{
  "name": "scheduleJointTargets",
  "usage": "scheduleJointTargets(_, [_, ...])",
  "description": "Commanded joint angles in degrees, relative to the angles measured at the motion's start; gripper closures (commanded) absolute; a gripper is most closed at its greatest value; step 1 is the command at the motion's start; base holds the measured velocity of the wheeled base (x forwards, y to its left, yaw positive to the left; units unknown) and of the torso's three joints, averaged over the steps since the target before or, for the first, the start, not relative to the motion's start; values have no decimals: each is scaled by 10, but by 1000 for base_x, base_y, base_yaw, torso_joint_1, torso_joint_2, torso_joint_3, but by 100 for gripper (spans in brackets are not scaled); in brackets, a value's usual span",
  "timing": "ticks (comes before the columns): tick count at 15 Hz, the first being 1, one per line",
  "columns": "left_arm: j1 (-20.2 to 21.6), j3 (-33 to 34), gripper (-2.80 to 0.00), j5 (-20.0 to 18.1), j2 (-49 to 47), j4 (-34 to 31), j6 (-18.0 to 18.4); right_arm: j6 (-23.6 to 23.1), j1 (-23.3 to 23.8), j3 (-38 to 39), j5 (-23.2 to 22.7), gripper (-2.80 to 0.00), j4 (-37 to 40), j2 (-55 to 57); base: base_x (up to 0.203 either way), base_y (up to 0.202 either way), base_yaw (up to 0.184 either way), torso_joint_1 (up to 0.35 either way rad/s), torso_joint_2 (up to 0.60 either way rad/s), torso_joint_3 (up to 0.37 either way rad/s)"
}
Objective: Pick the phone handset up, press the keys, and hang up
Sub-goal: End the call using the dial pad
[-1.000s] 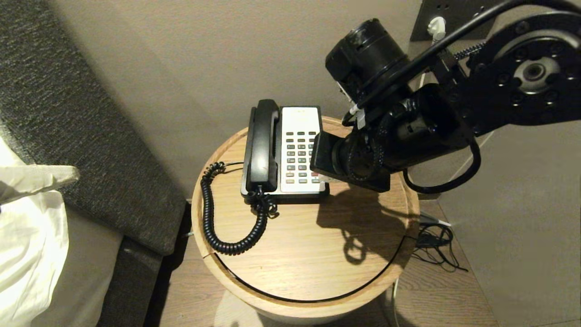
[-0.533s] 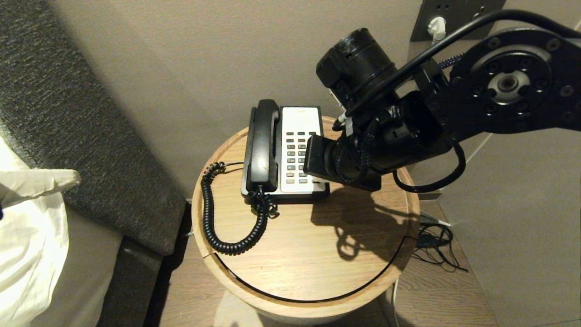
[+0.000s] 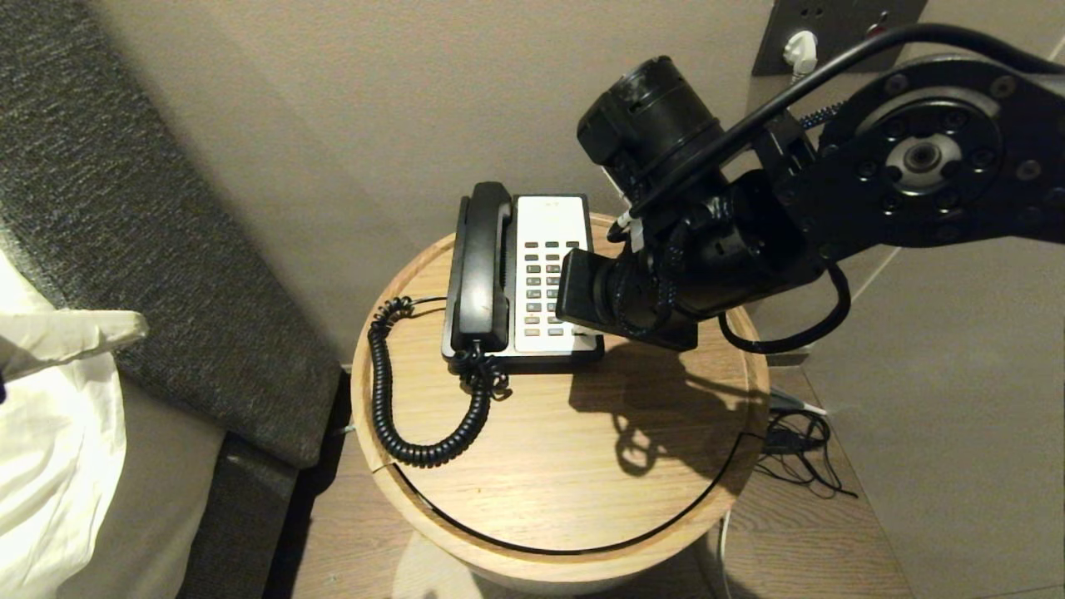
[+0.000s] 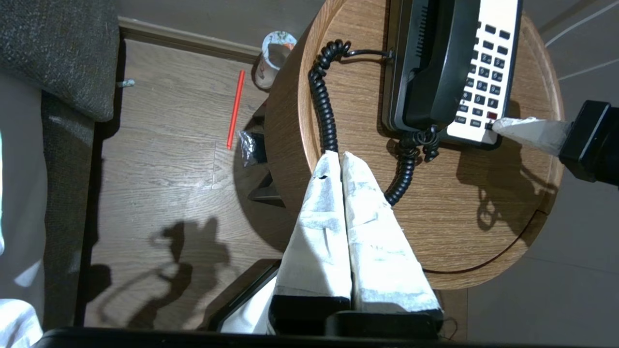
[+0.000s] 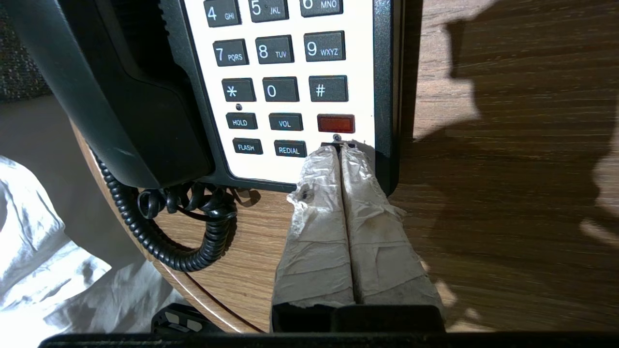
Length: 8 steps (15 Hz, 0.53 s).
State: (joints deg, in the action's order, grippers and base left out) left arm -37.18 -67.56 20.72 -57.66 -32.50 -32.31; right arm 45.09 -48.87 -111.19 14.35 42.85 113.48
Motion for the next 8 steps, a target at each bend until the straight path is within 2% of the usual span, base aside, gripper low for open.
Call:
scheduleJointTargets(1, [0, 1, 0, 1, -2, -2, -2, 3, -1, 0, 1, 0, 2, 2, 0, 0, 0, 0, 0, 0])
scheduleJointTargets(8, [0, 5, 0, 1, -2, -1, -2, 2, 0, 1, 1, 0, -1, 3, 0, 0, 0, 0, 0, 0])
